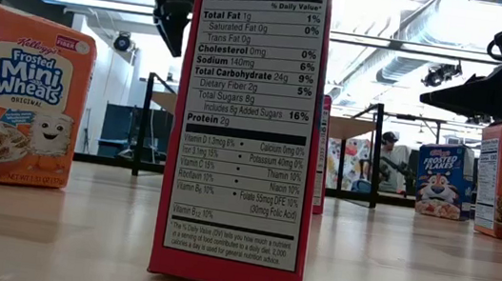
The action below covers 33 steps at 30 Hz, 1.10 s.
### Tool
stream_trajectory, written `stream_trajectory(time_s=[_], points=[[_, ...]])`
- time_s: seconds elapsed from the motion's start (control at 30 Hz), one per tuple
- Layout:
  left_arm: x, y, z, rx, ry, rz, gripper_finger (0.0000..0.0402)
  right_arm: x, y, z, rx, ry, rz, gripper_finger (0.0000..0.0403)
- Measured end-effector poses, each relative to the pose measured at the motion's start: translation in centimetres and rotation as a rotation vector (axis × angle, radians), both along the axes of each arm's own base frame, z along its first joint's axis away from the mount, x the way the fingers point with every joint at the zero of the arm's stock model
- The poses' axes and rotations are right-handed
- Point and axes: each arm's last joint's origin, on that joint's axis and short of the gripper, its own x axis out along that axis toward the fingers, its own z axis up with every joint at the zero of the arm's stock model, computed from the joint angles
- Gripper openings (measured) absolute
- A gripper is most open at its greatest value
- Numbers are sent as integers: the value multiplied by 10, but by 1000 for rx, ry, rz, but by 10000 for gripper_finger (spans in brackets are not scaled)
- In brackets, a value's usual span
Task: Stack cereal on shelf
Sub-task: Put the top red cereal box on the shelf
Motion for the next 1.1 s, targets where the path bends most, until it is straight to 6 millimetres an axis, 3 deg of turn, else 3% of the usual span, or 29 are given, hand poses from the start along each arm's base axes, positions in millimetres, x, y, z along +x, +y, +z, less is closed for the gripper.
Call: stream_trajectory(time_s=[0.57,0.9,1.1], points=[[7,6,3,65,-56,-28,202,0,0,0,0,0,0,241],[13,11,-6,40,-44,-44,202,0,0,0,0,0,0,241],[9,9,0,56,-38,-15,202,0,0,0,0,0,0,241]])
